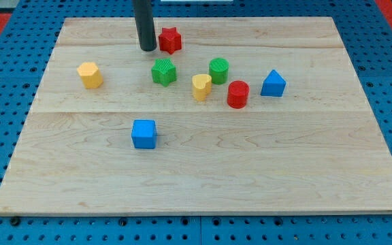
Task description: Move the red star towards top center
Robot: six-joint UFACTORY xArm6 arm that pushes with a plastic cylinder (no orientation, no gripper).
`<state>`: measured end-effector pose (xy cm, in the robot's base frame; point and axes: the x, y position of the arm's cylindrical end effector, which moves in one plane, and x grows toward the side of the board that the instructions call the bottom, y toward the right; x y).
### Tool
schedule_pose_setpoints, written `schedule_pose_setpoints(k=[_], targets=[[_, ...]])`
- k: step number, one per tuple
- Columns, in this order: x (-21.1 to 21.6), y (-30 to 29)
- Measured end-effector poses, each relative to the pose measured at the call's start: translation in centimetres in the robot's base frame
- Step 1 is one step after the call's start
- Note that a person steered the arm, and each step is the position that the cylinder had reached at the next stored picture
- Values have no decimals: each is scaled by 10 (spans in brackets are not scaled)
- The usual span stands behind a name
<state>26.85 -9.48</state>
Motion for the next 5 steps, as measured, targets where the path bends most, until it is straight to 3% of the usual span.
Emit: schedule_pose_setpoints(k=[5], targets=[[-27,0]])
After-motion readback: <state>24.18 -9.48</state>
